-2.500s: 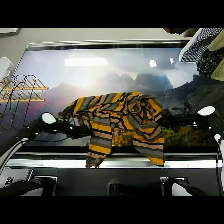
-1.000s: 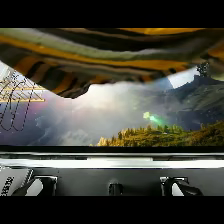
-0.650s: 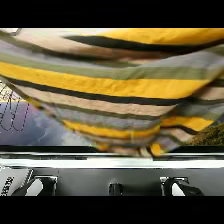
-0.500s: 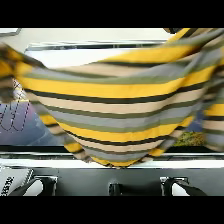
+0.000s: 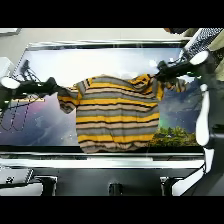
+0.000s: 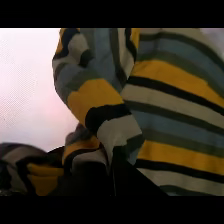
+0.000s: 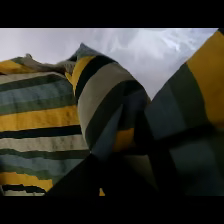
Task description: Fold the clothes and pants, and hang the long-sleeved shirts on hangers.
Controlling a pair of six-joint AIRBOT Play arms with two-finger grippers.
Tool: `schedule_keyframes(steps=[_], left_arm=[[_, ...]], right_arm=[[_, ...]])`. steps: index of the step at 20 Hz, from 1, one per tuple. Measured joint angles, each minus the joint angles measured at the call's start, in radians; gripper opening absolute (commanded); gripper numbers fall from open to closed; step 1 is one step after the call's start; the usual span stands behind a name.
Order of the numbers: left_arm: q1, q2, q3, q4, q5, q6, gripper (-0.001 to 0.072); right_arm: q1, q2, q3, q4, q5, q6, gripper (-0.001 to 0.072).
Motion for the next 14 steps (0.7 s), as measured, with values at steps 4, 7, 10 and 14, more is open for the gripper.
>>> schedule_keyframes(steps=[4, 7, 10, 14], left_arm=[[-0.043, -0.074, -0.013, -0.004, 0.114, 0.0, 0.0023], [-0.051, -0.09, -0.015, -0.013, 0.153, -0.001, 0.0504], [-0.034, -0.08, -0.008, -0.019, 0.119, -0.001, 0.055], [0.061, 0.017, 0.001, 0.023, -0.014, 0.008, 0.0549]], right_arm=[[0.044, -0.075, -0.002, 0.007, -0.184, 0.045, 0.021], [0.051, -0.089, -0.002, 0.015, -0.238, 0.082, 0.0409], [0.03, -0.068, -0.002, 0.018, -0.174, 0.088, 0.0427], [-0.077, 0.04, -0.002, -0.009, 0.064, -0.037, 0.0426]])
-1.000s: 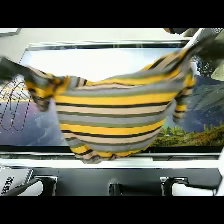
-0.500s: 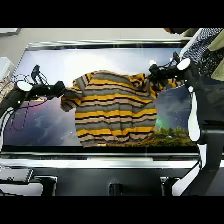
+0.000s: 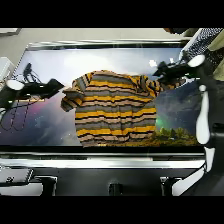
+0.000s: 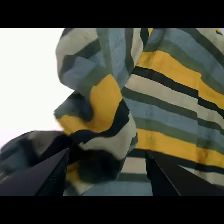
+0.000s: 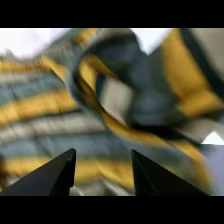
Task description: Fold the clothes and pants, and hang the long-sleeved shirts on hangers.
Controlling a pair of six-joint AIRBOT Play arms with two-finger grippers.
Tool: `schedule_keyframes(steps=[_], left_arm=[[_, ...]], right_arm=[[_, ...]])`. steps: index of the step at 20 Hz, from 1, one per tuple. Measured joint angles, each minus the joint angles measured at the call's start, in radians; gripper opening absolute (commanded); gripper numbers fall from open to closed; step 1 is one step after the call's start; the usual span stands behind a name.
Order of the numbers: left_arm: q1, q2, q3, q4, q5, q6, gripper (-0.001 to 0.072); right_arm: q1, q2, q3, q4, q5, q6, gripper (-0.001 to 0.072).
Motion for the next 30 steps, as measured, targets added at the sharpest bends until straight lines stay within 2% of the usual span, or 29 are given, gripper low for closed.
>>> schedule_keyframes(steps=[4, 8, 12, 16, 25, 26, 27, 28, 29, 30], left_arm=[[0.106, 0.119, -0.043, 0.098, -0.19, 0.007, 0.0549], [0.141, 0.217, -0.214, 0.101, -0.282, 0.007, 0.0549], [0.128, 0.282, -0.381, 0.072, -0.309, 0.007, 0.0549], [0.106, 0.304, -0.443, 0.056, -0.316, 0.008, 0.0549], [0.094, 0.312, -0.466, 0.051, -0.324, 0.007, 0.0549], [0.094, 0.312, -0.467, 0.051, -0.327, 0.007, 0.0549], [0.094, 0.312, -0.467, 0.051, -0.327, 0.005, 0.0549], [0.094, 0.312, -0.467, 0.051, -0.33, 0.0, 0.0549], [0.094, 0.312, -0.467, 0.051, -0.332, -0.002, 0.0549], [0.093, 0.312, -0.467, 0.051, -0.336, -0.006, 0.0549]], right_arm=[[-0.125, 0.155, -0.098, -0.053, 0.231, -0.15, 0.0428], [-0.163, 0.321, -0.423, -0.042, 0.28, -0.253, 0.0432], [-0.173, 0.465, -0.825, 0.032, 0.194, -0.341, 0.0431], [-0.175, 0.529, -1.111, 0.161, 0.076, -0.445, 0.043], [-0.175, 0.529, -1.355, 0.325, -0.143, -0.587, 0.0416], [-0.175, 0.518, -1.363, 0.353, -0.157, -0.604, 0.0328], [-0.172, 0.504, -1.369, 0.385, -0.177, -0.623, 0.0294], [-0.164, 0.492, -1.373, 0.411, -0.193, -0.64, 0.0197], [-0.148, 0.483, -1.376, 0.43, -0.217, -0.658, 0.0032], [-0.13, 0.476, -1.378, 0.437, -0.235, -0.669, 0.0031]])
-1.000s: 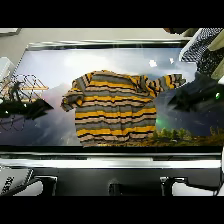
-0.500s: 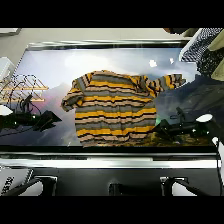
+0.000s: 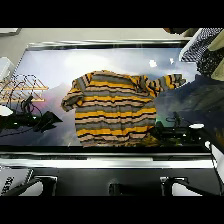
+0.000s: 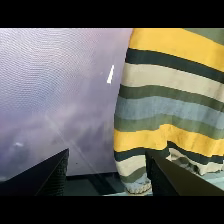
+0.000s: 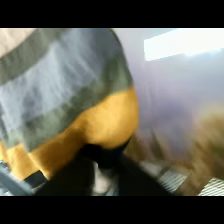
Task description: Fold the clothes and pants, and hang the long-sleeved shirts on hangers.
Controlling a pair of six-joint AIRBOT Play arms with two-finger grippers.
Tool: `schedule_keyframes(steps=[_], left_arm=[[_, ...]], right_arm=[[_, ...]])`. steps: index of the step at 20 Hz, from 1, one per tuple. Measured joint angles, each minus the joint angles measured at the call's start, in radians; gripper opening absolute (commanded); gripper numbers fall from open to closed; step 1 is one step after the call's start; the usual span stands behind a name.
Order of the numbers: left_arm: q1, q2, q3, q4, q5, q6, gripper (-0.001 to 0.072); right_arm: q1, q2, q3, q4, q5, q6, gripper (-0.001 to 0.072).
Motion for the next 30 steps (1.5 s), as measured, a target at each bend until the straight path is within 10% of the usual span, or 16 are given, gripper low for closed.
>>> schedule_keyframes(steps=[17, 21, 30], left_arm=[[-0.362, -0.08, -0.175, -0.071, 0.185, -0.089, 0.0544], [-0.436, -0.135, -0.179, -0.164, 0.266, -0.098, 0.0018], [-0.414, 0.008, 0.065, -0.227, 0.287, 0.018, 0.0016]], right_arm=[[0.059, 0.122, -0.005, 0.058, -0.007, 0.013, 0.0031], [0.059, 0.162, -0.005, 0.057, 0.011, 0.016, 0.003], [0.059, 0.351, 0.213, 0.074, 0.054, 0.017, 0.0029]])
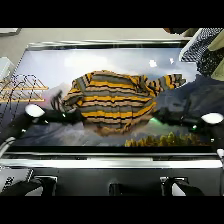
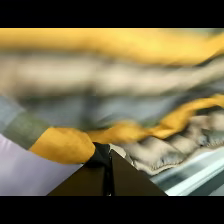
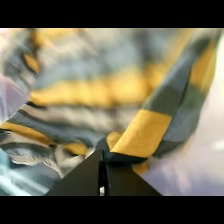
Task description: Fold the clothes and pants, and hang the long-sleeved shirts on hangers.
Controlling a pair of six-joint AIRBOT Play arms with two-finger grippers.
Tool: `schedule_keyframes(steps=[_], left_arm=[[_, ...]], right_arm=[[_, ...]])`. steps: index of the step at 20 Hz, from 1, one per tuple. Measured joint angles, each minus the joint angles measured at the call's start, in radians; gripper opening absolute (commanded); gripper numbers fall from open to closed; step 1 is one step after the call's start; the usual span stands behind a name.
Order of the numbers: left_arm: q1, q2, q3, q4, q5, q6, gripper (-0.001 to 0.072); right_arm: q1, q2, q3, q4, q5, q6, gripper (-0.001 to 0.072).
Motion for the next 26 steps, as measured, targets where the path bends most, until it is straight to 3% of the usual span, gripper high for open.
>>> schedule_keyframes(steps=[9, 16, 21, 26], left_arm=[[0.175, 0.333, 0.629, 0.175, 0.002, 0.056, 0.0017], [0.223, 0.461, 0.79, 0.224, 0.024, 0.006, 0.0017], [0.227, 0.382, 0.799, 0.233, -0.024, -0.029, 0.0018], [0.203, 0.12, 0.799, 0.24, -0.109, -0.035, 0.0018]], right_arm=[[0.0, 0.216, 0.71, -0.014, -0.005, 0.133, 0.0028], [0.0, 0.33, 0.958, -0.17, -0.143, 0.317, 0.0028], [0.0, 0.232, 0.985, -0.216, -0.106, 0.391, 0.0029], [0.0, -0.054, 0.989, -0.23, 0.013, 0.428, 0.003]])
